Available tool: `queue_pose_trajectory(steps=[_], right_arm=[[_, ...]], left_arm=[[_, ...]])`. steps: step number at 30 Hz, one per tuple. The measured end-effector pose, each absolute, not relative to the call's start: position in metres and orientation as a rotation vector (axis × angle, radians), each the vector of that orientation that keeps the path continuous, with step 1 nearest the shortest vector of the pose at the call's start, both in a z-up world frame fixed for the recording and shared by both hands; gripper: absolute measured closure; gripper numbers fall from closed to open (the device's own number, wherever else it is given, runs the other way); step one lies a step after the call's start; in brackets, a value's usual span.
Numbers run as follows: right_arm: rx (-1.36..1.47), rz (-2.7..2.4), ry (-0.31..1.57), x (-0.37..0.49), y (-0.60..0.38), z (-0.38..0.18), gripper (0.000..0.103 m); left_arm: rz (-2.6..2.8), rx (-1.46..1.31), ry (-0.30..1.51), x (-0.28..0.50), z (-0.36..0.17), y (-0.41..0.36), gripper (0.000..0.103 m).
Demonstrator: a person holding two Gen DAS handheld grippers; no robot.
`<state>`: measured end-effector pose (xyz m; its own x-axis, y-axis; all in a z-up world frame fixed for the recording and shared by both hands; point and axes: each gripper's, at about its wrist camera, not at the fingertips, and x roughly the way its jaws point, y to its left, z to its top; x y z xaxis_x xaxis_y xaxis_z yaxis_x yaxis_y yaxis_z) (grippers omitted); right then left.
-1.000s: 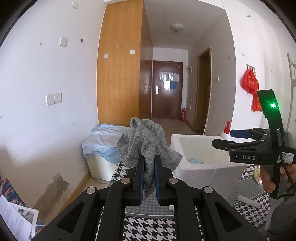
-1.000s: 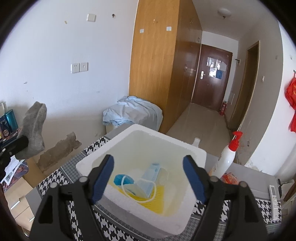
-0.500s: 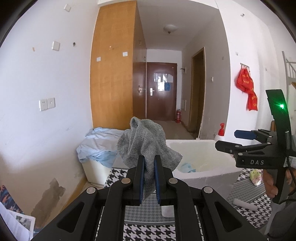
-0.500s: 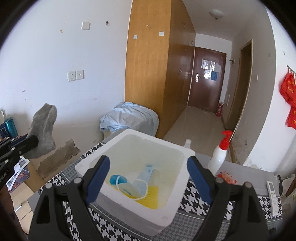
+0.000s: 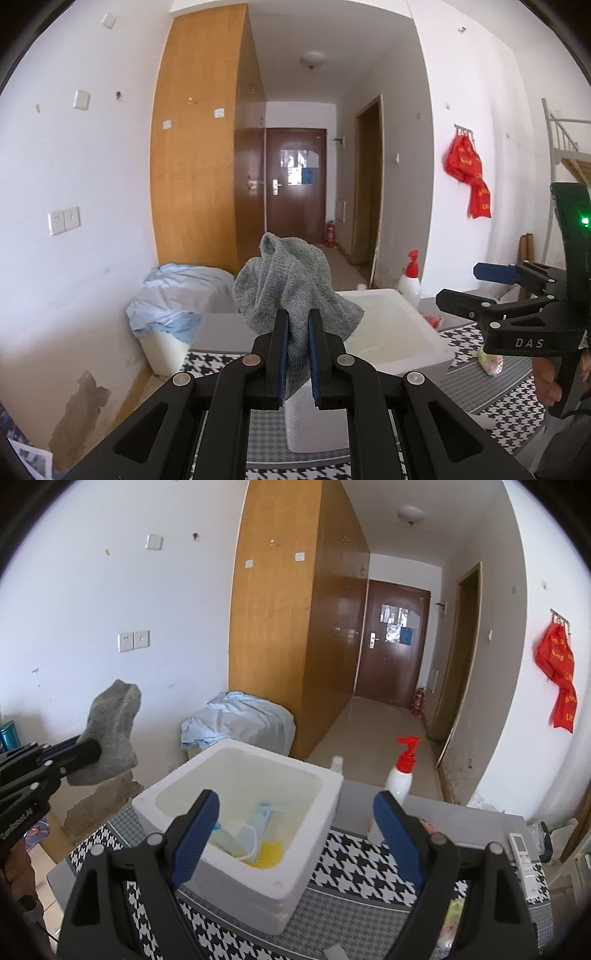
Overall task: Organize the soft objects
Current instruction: 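Move the grey sock over the foam box and open the left tool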
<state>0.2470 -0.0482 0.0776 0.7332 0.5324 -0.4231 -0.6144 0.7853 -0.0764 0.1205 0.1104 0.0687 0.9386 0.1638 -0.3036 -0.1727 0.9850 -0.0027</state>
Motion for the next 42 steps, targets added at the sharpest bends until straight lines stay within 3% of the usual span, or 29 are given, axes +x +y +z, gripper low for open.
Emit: queue_pose_trajectory(steps=[42], right_arm=[[-0.107, 0.427, 0.405, 0.252, -0.141, 0.057, 0.013]], left_arm=[[0.03, -0.008, 0.436, 0.203, 0.051, 0.078, 0.091]])
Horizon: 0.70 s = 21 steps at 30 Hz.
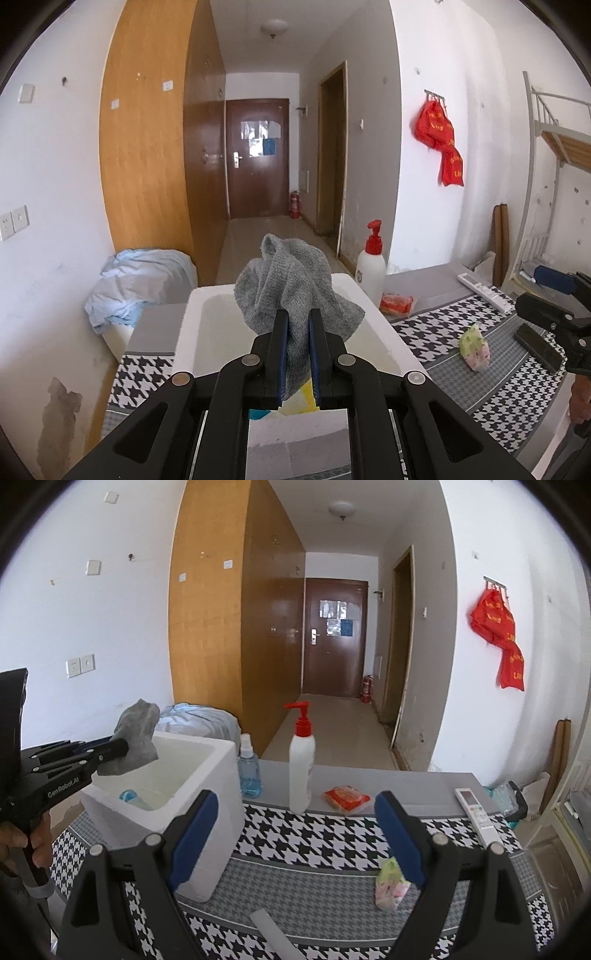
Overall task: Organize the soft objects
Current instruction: 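Move the grey sock over the foam box and open the left tool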
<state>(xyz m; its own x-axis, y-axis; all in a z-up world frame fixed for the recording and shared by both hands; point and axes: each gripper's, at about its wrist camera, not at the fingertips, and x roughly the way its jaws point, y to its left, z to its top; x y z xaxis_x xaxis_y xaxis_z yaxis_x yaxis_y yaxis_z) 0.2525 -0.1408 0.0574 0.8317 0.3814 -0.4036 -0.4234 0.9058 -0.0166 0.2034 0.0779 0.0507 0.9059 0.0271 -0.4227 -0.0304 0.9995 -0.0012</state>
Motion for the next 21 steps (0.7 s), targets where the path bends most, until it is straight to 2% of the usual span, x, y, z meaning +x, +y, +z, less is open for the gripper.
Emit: queue_pose_trajectory(steps=[2, 4, 8, 10, 13, 21], right_arm=[[-0.099, 0.423, 0.412, 0.253, -0.143, 0.056, 0.013], [-0.094, 0.421, 0.415, 0.254, -0.146, 0.055, 0.013], [-0.088, 0.422, 0.417, 0.253, -0.15, 0.055, 0.013], [-0.087, 0.424, 0.415, 0.252, -0.15, 0.055, 0.013], [-0.083, 0.429, 0.411, 0.25, -0.153, 0.056, 0.013], [-0.08, 0.433, 0.395, 0.24, -0.161, 0.06, 0.013]], left_arm=[[0.031, -0.005, 0.438, 0.205, 0.05, 0.077, 0.079], [0.045, -0.01, 0.435, 0.204, 0.05, 0.077, 0.042], [0.057, -0.023, 0.421, 0.199, 0.05, 0.078, 0.027], [0.065, -0.02, 0.41, 0.196, 0.051, 0.075, 0.015], [0.077, -0.019, 0.391, 0.19, 0.053, 0.072, 0.008], [0.064, -0.008, 0.347, 0.172, 0.063, 0.058, 0.002]])
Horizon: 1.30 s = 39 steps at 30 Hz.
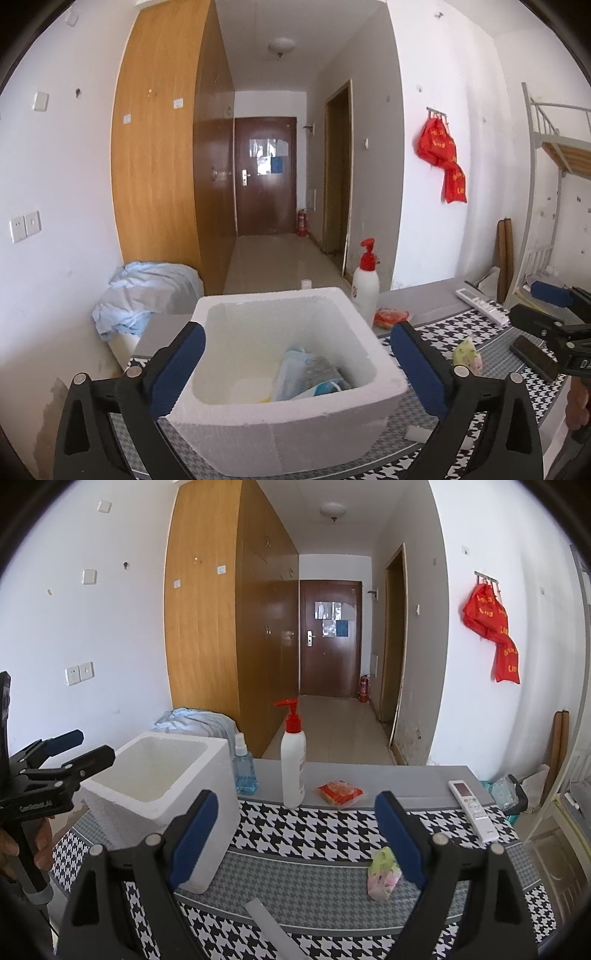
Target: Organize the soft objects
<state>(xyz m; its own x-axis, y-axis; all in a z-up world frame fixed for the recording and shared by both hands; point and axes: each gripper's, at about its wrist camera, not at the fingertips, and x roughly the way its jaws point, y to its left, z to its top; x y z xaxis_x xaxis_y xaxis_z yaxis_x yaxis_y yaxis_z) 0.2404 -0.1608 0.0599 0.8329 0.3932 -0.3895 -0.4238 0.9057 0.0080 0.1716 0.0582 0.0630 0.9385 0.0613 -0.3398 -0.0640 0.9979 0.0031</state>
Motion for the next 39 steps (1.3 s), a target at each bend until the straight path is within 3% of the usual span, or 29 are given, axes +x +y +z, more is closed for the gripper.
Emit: queue_pose_trajectory(steps=[39], right_arm=[[-0.077, 0.405, 0.335, 0.182, -0.193, 0.061, 0.013]], left_arm=[[-0.034, 0.005, 0.275, 0.101, 0.06, 0.016, 0.001]])
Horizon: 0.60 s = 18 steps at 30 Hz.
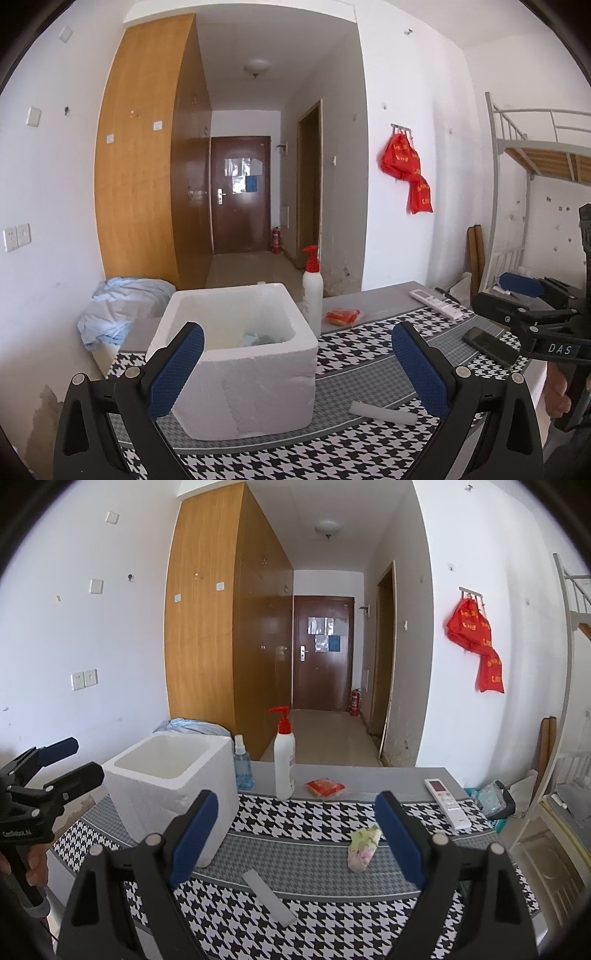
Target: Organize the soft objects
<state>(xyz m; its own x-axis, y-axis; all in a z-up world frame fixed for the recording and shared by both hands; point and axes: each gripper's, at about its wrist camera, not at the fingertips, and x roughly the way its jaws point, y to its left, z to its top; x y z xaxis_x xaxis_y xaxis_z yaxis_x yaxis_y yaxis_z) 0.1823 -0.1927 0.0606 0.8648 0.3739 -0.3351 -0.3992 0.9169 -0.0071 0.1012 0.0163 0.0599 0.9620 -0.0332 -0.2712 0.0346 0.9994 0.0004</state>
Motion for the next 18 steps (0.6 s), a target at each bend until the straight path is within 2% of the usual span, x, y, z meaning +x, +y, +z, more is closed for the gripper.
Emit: queue_pose_trajectory(steps=[18], right_arm=[[-0.047, 0.377, 0.354, 0.174, -0.212, 0.038, 0.013]], left_arm=[[-0.089, -0.02, 0.29, 0.093, 0.031, -0.01, 0.001]])
